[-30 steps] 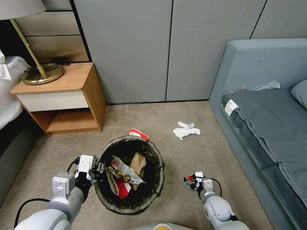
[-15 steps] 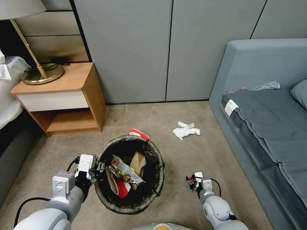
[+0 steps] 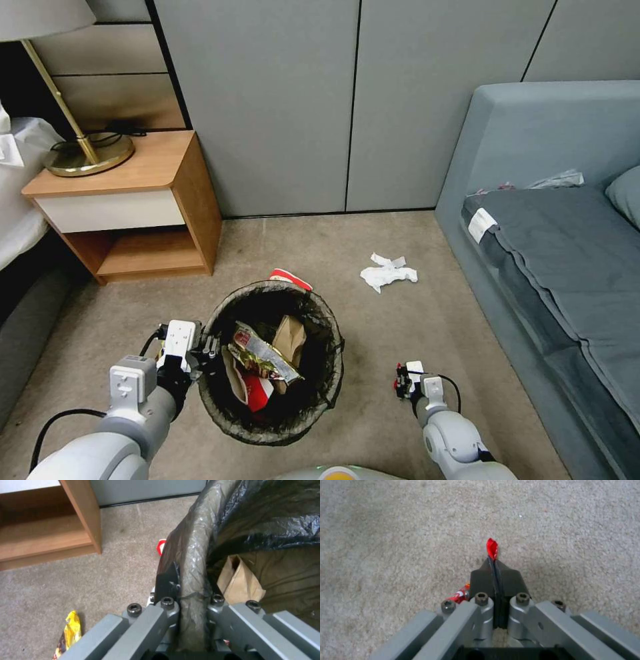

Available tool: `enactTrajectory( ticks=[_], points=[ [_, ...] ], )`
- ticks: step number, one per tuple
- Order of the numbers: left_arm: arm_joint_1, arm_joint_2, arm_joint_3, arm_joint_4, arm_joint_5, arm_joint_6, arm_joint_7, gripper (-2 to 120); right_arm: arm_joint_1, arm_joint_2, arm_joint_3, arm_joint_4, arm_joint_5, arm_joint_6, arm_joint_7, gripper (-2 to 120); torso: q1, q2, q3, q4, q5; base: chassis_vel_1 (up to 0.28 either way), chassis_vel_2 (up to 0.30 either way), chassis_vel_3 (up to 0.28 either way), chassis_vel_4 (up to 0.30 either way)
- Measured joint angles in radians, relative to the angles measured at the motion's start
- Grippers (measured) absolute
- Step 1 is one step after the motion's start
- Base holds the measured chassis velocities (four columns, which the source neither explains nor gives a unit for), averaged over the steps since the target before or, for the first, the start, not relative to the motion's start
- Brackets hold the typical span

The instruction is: Pick up the trash bin, then pick up the garbage from the floor and place it into the trash bin.

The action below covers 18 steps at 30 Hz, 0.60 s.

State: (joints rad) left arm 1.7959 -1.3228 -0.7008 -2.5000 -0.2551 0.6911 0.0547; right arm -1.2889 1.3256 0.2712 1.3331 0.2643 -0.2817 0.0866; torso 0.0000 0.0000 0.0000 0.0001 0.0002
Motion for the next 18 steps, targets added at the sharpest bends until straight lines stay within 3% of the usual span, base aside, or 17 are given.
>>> enactTrajectory(
  ticks=[9,13,18],
  points=[
    [0.002,-0.001,-0.001,0.0,-0.001,0.0,0.0,1,-0.013,-0.002,0.018,0.021,0.003,0.008,0.009,0,0.0,0.0,0.0,-0.0001,0.0,0.0,0.0,0.0,0.0],
    [0.004,-0.003,0.0,0.0,-0.001,0.0,0.001,1,-0.055,-0.01,0.066,0.118,-0.013,0.018,0.014,0,0.0,0.0,0.0,-0.0001,-0.0001,0.0,0.0,0.0,0.0],
    [0.005,-0.004,0.0,0.0,-0.003,0.0,0.001,1,-0.141,-0.015,0.155,0.361,-0.023,-0.027,-0.039,0,0.0,0.0,0.0,-0.0002,-0.0002,0.0,0.0,0.0,0.0]
  ],
)
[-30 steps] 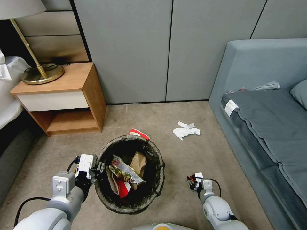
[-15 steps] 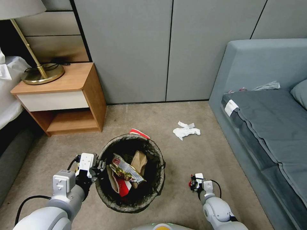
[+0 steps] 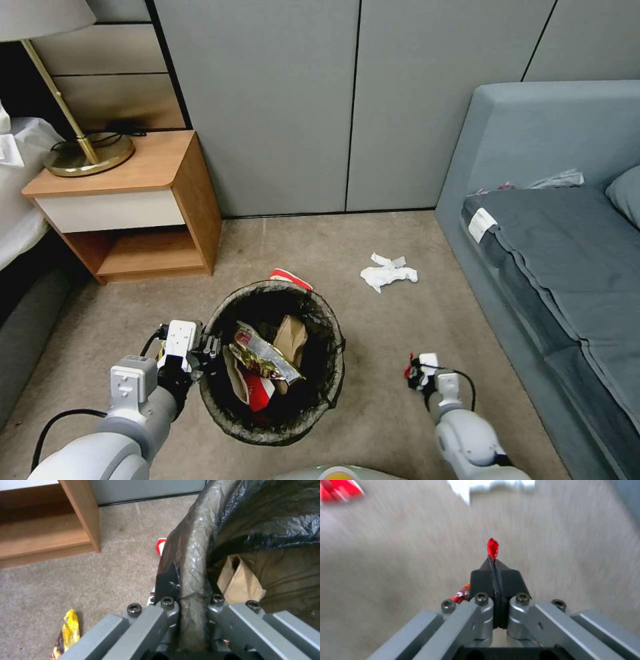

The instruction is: Pick up the trash bin, then pick up the garbage from the floor and place it into the trash bin.

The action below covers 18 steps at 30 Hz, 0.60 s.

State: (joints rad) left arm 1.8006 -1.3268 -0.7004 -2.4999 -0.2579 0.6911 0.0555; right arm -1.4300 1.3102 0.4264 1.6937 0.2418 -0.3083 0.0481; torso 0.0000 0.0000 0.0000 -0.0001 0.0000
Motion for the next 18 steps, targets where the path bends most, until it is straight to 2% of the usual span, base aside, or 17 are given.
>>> enactTrajectory(
  ticks=[2,3,10,18],
  points=[
    [-0.001,0.0,0.005,0.0,0.0,0.0,0.0,1,-0.038,-0.011,0.012,0.105,0.0,-0.013,-0.01,0,0.0,0.0,0.0,0.0,-0.0003,0.0,0.0,0.0,0.0],
    [-0.001,0.0,0.005,0.0,0.0,0.0,0.0,1,-0.038,-0.011,0.012,0.105,0.0,-0.013,-0.01,0,0.0,0.0,0.0,0.0,-0.0003,0.0,0.0,0.0,0.0],
    [0.0,-0.002,0.012,0.0,0.002,0.0,0.001,1,-0.125,-0.026,-0.009,0.352,0.003,-0.029,-0.01,0,0.0,0.0,0.0,0.0001,-0.0001,0.0,0.0,0.0,0.0],
    [0.008,0.004,0.011,0.0,0.001,0.001,0.001,1,-0.185,-0.042,-0.085,0.533,0.0,-0.049,-0.006,0,0.0,0.0,0.0,0.0001,0.0,0.0,0.0,0.0,0.0]
  ],
)
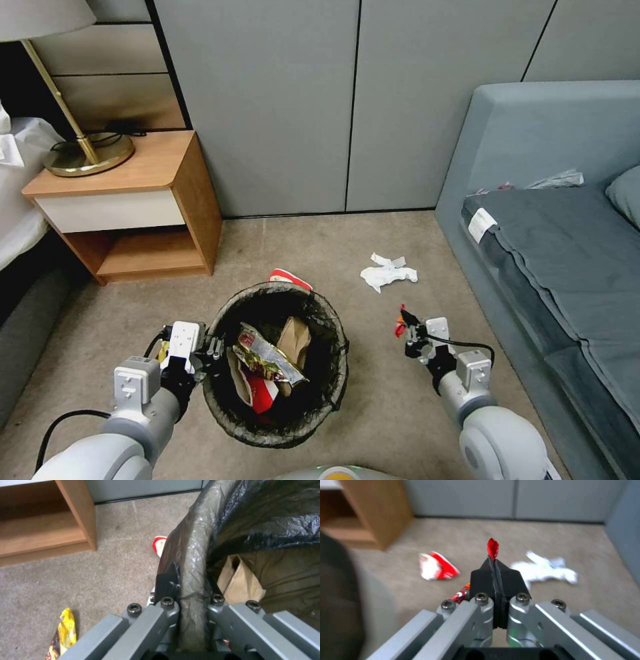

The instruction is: Pick up the trash bin, then pick up the garbage from the floor and place it into the trash bin.

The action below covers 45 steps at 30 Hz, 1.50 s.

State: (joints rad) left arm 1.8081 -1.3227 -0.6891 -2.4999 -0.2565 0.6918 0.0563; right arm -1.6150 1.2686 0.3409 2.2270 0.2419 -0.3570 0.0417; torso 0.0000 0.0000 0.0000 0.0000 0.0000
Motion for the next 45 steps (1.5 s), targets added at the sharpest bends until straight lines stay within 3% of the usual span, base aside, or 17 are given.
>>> enactTrajectory(
  ticks=[9,12,14,17,23,34,45],
  points=[
    [0.004,0.015,-0.004,0.0,-0.007,0.001,0.001,1,-0.026,-0.026,-0.072,0.135,-0.001,-0.02,-0.036,0,0.0,0.0,0.0,0.0,-0.0001,0.0,0.0,0.0,0.0],
    [0.001,0.022,-0.004,0.0,-0.01,0.002,0.001,1,-0.001,-0.057,-0.089,0.166,0.001,-0.016,-0.139,0,0.0,0.0,0.0,0.0,0.0,0.0,0.0,0.0,0.0],
    [0.001,0.023,-0.003,0.0,-0.01,0.003,0.001,1,0.004,-0.061,-0.091,0.167,0.002,-0.016,-0.15,0,0.0,0.0,0.0,0.0,0.0,0.0,0.0,0.0,0.0],
    [-0.001,0.024,0.001,0.0,-0.01,0.003,0.002,1,0.073,-0.109,-0.131,0.143,0.008,-0.005,-0.249,0,0.0,0.0,0.0,0.0,0.0002,0.0,0.0,0.0,0.0],
    [-0.002,0.023,0.003,0.0,-0.006,0.004,0.002,1,0.151,-0.173,-0.19,0.108,0.031,-0.004,-0.281,0,0.0,0.0,0.0,0.0,0.0001,0.0,0.0,0.0,0.0],
    [-0.004,0.022,0.006,0.0,0.002,0.006,0.002,1,0.313,-0.221,-0.36,0.054,0.095,-0.054,-0.262,0,0.0,0.0,0.0,0.0001,0.0,0.0,0.0,0.0,0.0],
    [-0.004,0.016,0.011,0.0,0.011,0.007,0.003,1,0.387,-0.214,-0.494,0.009,0.12,-0.134,-0.145,2,0.0,0.0,0.0,0.0,0.0,0.0,0.0,0.0,0.0]
  ],
)
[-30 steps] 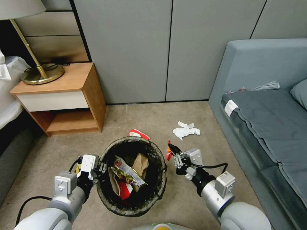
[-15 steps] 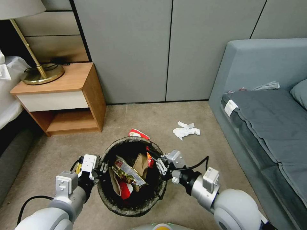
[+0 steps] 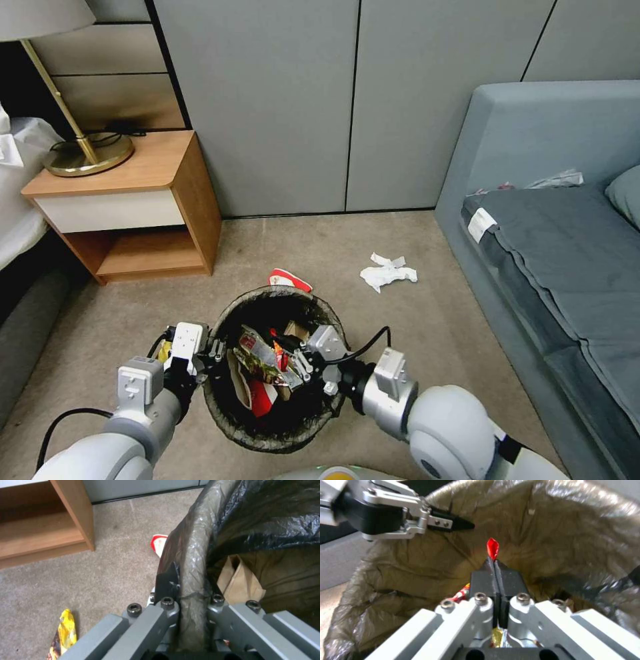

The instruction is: Pick up the trash bin, then pick up the garbage from the floor and place it into the trash bin.

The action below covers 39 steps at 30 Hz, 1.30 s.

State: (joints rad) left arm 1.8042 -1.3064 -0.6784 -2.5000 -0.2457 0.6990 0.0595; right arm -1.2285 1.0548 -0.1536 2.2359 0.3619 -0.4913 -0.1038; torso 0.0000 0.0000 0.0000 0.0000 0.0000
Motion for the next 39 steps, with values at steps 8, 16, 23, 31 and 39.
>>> enactTrajectory(
  ticks=[8,16,23,31,39],
  points=[
    [-0.003,-0.005,0.002,0.0,0.004,0.0,0.0,1,0.014,0.038,-0.041,-0.015,0.017,-0.04,0.092,30,0.0,0.0,0.0,0.0,-0.0001,0.0,0.0,0.0,0.0],
    [-0.003,-0.008,0.004,0.0,0.008,0.0,0.001,1,0.006,0.053,-0.044,-0.006,0.023,-0.049,0.125,62,0.0,0.0,0.0,0.0,0.0,0.0,0.0,0.0,0.0],
    [-0.004,-0.01,0.005,0.0,0.008,0.0,0.001,1,-0.009,0.048,-0.033,0.014,0.021,-0.049,0.125,84,0.0,0.0,0.0,0.0,0.0001,0.0,0.0,0.0,0.0],
    [-0.007,-0.012,0.003,0.0,0.006,0.0,0.001,1,-0.08,0.031,0.109,0.08,0.016,0.091,0.118,100,0.0,0.0,0.0,0.0,0.0002,0.0,0.0,0.0,0.0],
    [-0.003,-0.013,-0.003,0.0,0.002,-0.001,0.001,1,-0.183,0.064,0.284,0.152,-0.003,0.255,0.166,100,0.0,0.0,0.0,0.0001,0.0002,0.0,0.0,0.0,0.0]
  ],
)
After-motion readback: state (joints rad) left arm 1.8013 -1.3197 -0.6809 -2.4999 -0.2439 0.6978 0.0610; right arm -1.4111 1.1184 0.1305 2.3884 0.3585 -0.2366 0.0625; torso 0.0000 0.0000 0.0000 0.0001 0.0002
